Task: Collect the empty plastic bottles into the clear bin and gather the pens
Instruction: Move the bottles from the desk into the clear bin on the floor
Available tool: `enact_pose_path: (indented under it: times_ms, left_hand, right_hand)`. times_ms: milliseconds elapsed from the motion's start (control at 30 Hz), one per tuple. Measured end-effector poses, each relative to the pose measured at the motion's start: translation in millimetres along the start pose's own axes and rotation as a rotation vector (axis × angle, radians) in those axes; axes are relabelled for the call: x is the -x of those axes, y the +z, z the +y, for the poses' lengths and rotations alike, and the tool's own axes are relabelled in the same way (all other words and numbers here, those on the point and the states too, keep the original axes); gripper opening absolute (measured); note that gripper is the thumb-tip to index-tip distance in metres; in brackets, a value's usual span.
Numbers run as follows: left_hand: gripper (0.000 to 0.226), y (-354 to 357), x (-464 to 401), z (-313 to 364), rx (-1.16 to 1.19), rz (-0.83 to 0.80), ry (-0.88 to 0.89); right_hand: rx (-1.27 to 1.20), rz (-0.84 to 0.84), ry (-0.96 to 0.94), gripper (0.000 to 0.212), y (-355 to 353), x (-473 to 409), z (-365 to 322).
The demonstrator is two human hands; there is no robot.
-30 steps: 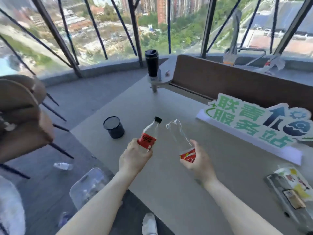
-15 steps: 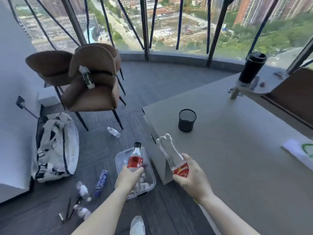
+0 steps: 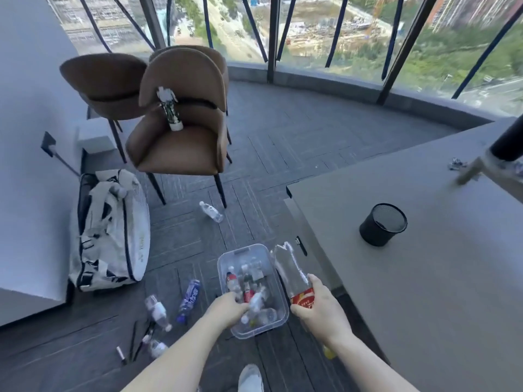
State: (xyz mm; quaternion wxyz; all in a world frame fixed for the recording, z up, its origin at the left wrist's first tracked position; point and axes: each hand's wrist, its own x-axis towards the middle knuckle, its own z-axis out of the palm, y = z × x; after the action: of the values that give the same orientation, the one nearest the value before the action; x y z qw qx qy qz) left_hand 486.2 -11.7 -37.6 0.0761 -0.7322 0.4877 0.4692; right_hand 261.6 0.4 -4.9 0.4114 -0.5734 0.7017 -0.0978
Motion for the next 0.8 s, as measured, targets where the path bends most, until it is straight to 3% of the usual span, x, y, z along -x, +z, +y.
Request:
enact_pose_path:
  times_ms: [200,467,667,800]
  left_hand:
    - [0.045,0.0,10.2,-10.5,-0.002,0.085,0.001]
    - [0.037,-9.6,21.2,-9.2,-0.003,0.157,0.032]
    - [0.038,-11.6,16.9,14.7,-0.060,0.171,0.151]
    - [0.039,-9.2,14.9,49.4,-0.130,0.210,0.327]
  right_hand:
    - [0.007,-0.053,-0.027,0.084,15.5,-38.7,-18.6]
    - [0.119,-0.090,-0.110,0.065,23.6,-61.4,-39.2]
    - [0.133,-0.052,-0.094,0.055,15.2,-46.3,-20.2]
    - [0.069,0.047,-0.035,0.054,-4.8,-29.7,1.3]
